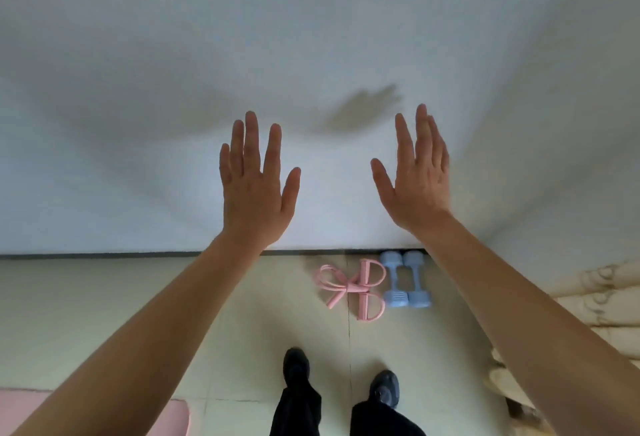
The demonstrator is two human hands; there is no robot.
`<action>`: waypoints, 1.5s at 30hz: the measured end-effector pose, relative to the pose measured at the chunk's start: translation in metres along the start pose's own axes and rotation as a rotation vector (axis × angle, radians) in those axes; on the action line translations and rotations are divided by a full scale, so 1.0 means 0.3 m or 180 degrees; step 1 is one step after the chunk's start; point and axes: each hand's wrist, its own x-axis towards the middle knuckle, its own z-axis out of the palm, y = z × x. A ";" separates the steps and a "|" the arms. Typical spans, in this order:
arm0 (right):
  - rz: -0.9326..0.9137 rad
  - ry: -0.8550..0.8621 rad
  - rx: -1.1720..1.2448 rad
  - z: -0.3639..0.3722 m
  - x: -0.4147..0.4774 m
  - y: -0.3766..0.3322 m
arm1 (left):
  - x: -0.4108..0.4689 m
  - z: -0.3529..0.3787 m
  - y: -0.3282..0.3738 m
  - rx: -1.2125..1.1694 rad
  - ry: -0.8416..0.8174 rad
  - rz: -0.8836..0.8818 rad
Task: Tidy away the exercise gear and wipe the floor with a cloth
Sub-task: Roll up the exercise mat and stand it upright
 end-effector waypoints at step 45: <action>-0.4636 -0.1091 0.1841 -0.108 -2.335 -3.654 | -3.511 -2.231 -1.446 0.2246 0.0531 -0.4330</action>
